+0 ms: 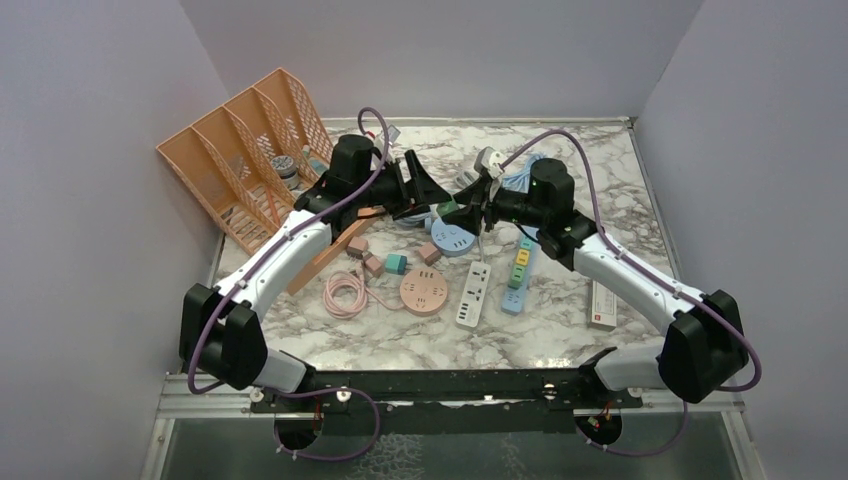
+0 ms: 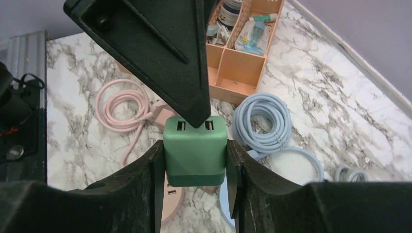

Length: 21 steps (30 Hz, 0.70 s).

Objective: Insert the plug

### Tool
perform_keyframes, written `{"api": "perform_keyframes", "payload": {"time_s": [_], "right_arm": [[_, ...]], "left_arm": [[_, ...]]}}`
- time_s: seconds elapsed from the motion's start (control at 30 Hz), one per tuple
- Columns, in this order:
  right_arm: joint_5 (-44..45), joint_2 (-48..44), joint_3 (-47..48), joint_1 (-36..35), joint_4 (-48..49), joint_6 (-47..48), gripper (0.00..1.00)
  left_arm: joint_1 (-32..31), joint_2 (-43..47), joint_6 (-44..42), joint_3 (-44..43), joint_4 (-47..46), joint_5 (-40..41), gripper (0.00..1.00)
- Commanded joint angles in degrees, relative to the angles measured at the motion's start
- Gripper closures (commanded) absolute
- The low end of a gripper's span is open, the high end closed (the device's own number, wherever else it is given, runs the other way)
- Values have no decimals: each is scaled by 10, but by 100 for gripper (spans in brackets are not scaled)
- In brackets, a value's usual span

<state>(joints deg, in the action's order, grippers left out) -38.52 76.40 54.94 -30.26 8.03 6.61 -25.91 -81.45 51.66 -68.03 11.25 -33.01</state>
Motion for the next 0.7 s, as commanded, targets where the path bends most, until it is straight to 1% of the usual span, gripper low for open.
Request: {"api": "perform_keyframes", "payload": {"time_s": [0.0,0.07,0.17,0.27,0.4,0.53,0.57,0.63,0.67], "right_arm": [[-42,14,29,0,-4,65,89],[-46,22,39,0,-23,75,90],[-49,29,51,0,-45,80,90],[-49,34,54,0,-56,83,90],[-52,37,54,1,-65,85,90],[-48,42,60,1,-76,69,89],[-41,45,64,1,-79,56,85],[-31,50,71,1,-89,29,71],[-31,51,73,0,-95,19,63]], "left_arm": [[-18,-11,6,-2,-23,-44,26],[-24,-15,3,2,-22,-40,28],[-28,-15,-3,8,-23,-29,35],[-28,-16,-11,11,-20,-22,47],[-28,-19,-25,12,-10,-16,66],[-28,-22,-40,12,-5,-10,81],[-28,-21,-47,11,-2,-6,84],[-28,-16,-63,13,6,11,87],[-28,-11,-74,15,11,23,87]]}}
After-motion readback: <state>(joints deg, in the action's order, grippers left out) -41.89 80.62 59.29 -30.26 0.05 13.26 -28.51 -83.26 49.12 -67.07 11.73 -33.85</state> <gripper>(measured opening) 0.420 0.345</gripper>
